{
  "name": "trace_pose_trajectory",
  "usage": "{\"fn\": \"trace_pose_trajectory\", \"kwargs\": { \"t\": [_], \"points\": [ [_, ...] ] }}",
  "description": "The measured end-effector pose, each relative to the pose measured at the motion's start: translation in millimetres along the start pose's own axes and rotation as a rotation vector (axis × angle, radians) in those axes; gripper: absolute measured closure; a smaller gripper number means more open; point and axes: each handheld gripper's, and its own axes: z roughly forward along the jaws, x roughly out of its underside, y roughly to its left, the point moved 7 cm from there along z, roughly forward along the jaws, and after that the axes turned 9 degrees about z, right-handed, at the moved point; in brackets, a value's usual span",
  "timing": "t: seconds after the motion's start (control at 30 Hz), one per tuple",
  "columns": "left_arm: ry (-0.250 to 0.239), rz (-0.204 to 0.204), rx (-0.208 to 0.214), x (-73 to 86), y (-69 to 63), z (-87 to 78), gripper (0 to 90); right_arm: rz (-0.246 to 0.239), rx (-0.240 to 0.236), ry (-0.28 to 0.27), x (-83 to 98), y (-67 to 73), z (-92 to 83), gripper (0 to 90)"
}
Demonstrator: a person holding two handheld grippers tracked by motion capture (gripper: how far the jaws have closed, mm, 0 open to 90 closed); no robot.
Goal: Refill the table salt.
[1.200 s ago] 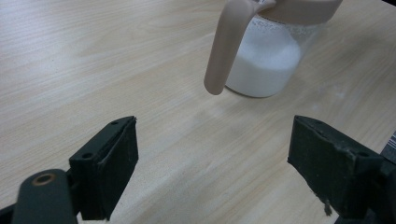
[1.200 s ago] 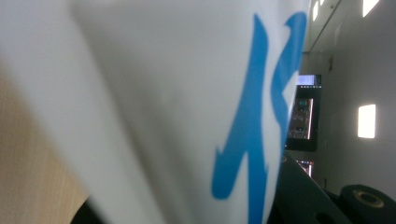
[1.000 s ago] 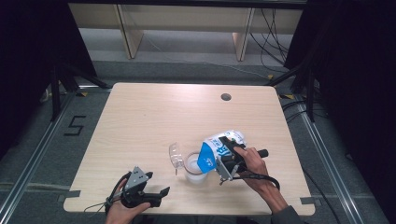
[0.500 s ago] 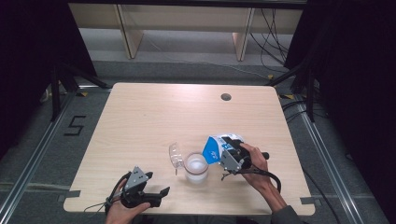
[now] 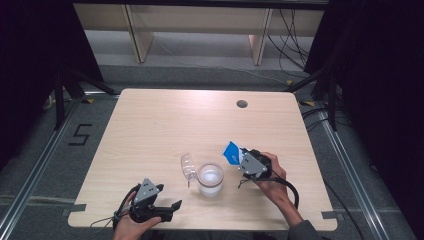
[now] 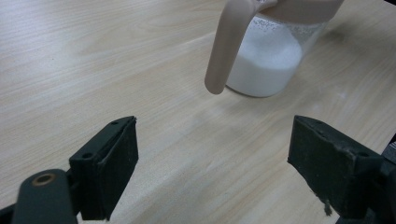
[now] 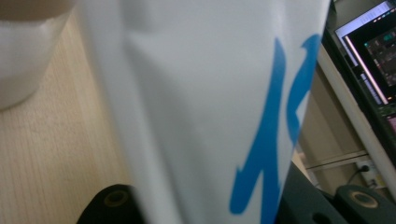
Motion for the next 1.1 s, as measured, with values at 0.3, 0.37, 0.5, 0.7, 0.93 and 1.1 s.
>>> {"fn": "trace_pose_trajectory", "kwargs": {
  "t": [0.3,0.37,0.5,0.7,0.93,1.1],
  "points": [
    [0.004,0.015,-0.002,0.0,0.4,-0.5,15.5,0.194,-0.059,-0.049,6.8,-4.2,5.9,84.2],
    [0.004,0.018,-0.002,-0.3,0.3,-0.7,15.5,0.223,-0.062,-0.051,9.8,-5.0,7.5,84.2],
    [0.003,0.019,0.001,-0.4,0.1,-0.4,15.5,0.294,-0.075,-0.054,17.8,-6.8,11.4,84.3],
    [-0.003,0.007,-0.002,-0.6,-0.5,0.5,15.5,0.384,-0.081,-0.082,25.7,-14.8,14.5,84.3],
    [0.002,0.018,0.002,-0.5,-0.5,-0.3,15.5,0.508,-0.087,-0.106,34.6,-18.0,13.0,81.4],
    [0.001,0.001,-0.006,-0.5,-1.1,-0.4,15.5,0.552,-0.074,-0.095,39.0,-18.7,10.6,72.1]
  ]
}}
